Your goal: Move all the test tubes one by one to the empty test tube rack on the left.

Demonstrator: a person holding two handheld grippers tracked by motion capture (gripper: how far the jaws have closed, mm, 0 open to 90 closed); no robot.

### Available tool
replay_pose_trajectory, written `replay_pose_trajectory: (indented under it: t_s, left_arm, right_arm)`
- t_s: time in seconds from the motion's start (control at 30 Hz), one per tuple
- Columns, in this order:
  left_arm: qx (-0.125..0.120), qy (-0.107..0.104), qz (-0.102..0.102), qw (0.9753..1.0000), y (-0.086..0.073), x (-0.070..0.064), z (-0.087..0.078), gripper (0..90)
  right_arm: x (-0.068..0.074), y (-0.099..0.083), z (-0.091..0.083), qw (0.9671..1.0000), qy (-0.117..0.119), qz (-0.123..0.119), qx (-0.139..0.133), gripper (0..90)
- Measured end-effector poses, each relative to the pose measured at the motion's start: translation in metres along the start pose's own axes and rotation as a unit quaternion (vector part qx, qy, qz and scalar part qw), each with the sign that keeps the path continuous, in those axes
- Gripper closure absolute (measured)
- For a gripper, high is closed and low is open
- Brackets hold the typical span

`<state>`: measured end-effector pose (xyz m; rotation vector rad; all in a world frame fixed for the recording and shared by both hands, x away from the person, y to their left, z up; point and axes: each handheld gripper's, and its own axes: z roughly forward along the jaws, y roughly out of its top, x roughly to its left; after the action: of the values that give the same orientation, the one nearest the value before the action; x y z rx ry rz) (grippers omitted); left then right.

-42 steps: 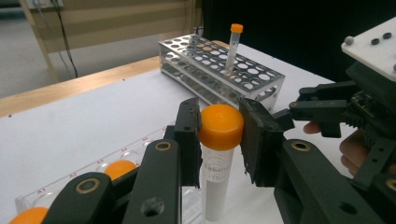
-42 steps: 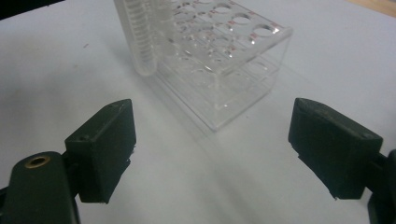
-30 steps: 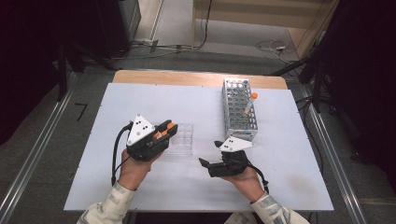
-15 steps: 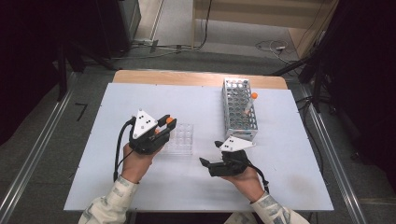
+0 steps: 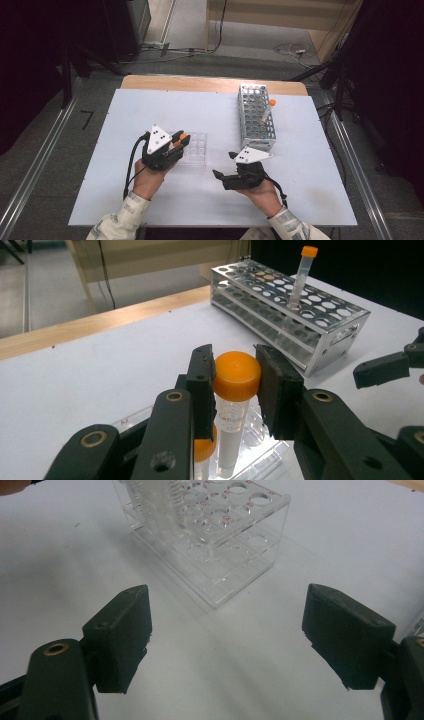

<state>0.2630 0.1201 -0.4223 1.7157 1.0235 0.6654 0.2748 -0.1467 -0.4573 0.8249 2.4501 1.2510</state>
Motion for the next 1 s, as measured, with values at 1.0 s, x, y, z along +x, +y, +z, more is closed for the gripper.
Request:
replay_pose_trajectory:
  t_s: [1.0]
  left_arm:
    - [-0.015, -0.010, -0.009, 0.9998, -0.0044, -0.0009, -0.0030, 59.1]
  right_arm:
    - [-0.0046, -0.0003, -0.0031, 0.9998, -0.015, 0.007, -0.007, 19.1]
